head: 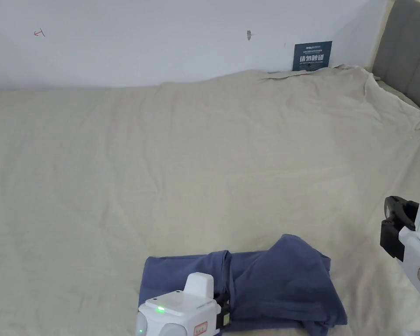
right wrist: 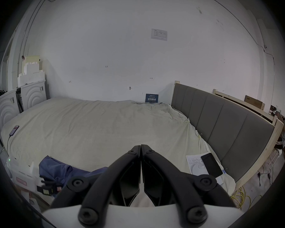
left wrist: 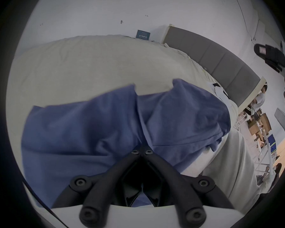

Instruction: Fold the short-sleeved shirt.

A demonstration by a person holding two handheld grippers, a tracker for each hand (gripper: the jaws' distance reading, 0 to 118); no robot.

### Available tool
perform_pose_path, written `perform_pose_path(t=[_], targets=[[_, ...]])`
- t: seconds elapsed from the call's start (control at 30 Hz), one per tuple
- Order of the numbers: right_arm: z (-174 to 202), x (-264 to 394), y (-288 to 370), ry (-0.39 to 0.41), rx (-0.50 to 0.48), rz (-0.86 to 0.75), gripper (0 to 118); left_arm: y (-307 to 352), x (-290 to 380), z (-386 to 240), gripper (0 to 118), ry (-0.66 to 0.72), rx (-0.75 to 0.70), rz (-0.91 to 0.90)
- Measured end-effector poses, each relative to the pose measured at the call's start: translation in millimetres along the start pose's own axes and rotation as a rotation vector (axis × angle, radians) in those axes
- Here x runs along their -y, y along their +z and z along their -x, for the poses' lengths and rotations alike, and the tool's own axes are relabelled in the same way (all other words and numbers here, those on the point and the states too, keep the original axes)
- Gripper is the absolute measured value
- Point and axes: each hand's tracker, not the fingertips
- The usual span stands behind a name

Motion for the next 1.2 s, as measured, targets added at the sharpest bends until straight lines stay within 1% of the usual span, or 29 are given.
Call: perform_pose_path(t=[0.07, 0.2, 0.37, 0.47, 0.57, 0.73, 0.87, 0.97, 1.03, 1.07, 1.1, 1.17, 1.2], targets=[[-1, 0, 1, 0.003, 0.001, 0.002, 1, -6, 2, -5, 0, 0.011, -0.004, 0.006], [-5, 2, 2, 0.000, 0.010, 0.004, 1, -5, 0, -3, 0, 0.082, 0.008, -0.009], [-7, 2, 2, -0.003, 0.014, 0.005, 1, 0, -3, -7, 0, 0.051, -0.003, -0.012], [-7, 0, 3, 0.006, 0.014, 0.002, 1, 23, -18, -3, 0, 0.110, 0.038, -0.117], [-6, -3, 1, 0.008, 0.011, -0.001, 1, 55, -42, 4, 0, 0.101, 0.044, -0.176], [0, -7, 1, 0.010, 0.000, -0.014, 1, 101, -76, 39, 0, 0.105, 0.023, -0.229], [4, -9, -1, 0.014, -0.010, -0.018, 1, 122, -90, 74, 0, 0.108, -0.039, -0.245], [7, -10, -1, 0.017, -0.017, -0.018, 1, 130, -93, 105, 0, 0.180, -0.025, -0.211], [8, -9, -2, 0.019, -0.019, -0.016, 1, 131, -88, 122, 0, 0.224, -0.042, -0.206], [8, -9, -2, 0.018, -0.019, -0.014, 1, 128, -87, 132, 4, 0.263, -0.031, -0.172], [8, -9, -3, 0.019, -0.020, -0.011, 1, 126, -83, 142, 12, 0.300, -0.036, -0.146], [9, -8, -3, 0.019, -0.019, -0.008, 1, 120, -76, 157, 58, 0.348, -0.042, -0.087], [9, -8, -4, 0.021, -0.019, -0.006, 1, 114, -70, 165, 58, 0.371, -0.032, -0.051]])
